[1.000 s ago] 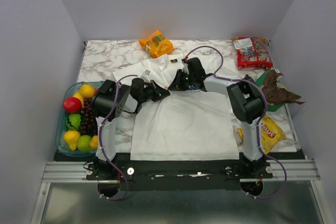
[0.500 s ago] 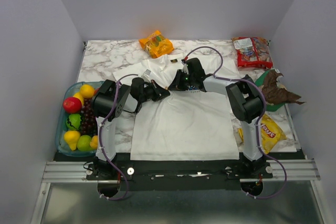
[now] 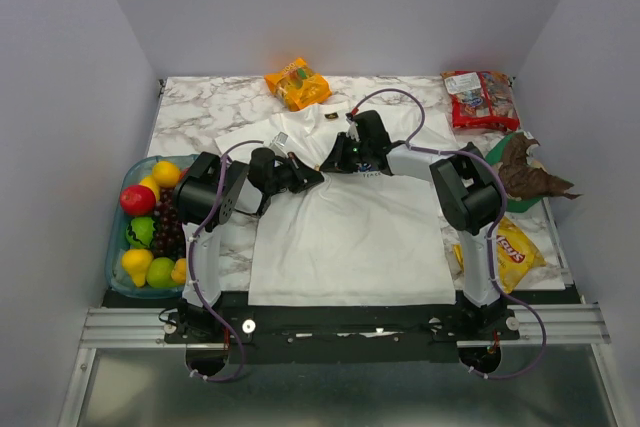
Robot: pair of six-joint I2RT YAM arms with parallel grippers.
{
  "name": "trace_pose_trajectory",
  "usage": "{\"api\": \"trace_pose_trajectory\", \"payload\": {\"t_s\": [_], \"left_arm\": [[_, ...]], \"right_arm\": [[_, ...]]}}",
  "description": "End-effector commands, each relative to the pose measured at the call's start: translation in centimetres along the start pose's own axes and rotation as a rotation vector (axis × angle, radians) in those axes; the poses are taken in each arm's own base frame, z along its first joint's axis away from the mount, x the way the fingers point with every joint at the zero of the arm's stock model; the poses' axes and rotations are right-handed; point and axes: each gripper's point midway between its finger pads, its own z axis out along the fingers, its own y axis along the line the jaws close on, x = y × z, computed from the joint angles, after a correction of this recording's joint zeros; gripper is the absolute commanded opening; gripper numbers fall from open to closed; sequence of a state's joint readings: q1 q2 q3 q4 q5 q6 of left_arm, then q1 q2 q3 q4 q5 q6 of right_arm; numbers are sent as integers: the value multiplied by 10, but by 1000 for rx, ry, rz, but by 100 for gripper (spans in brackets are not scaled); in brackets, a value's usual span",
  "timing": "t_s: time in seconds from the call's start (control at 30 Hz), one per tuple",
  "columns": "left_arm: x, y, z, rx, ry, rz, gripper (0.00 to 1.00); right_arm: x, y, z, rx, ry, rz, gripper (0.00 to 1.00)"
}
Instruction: Pin the brooch onto the clothing
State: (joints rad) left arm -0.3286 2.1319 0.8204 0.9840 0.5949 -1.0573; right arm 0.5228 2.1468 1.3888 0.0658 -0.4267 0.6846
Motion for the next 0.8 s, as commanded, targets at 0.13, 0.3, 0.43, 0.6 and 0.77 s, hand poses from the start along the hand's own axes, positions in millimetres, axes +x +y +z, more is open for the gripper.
{"api": "trace_pose_trajectory", "payload": {"t_s": [0.13, 0.3, 0.43, 0.6, 0.77], "left_arm": [[20, 10, -6, -41, 48, 10, 0], [22, 12, -7, -44, 48, 2, 0], [22, 13, -8, -48, 46, -1, 0], [23, 15, -9, -51, 39, -13, 0], [23, 16, -10, -56, 35, -15, 0]], "right_arm": [[10, -13, 12, 58, -5, 13, 18], [11, -16, 11, 73, -10, 16, 18], [10, -16, 10, 76, -17, 17, 18], [10, -17, 9, 81, -23, 19, 18], [10, -17, 8, 82, -29, 23, 17]]}}
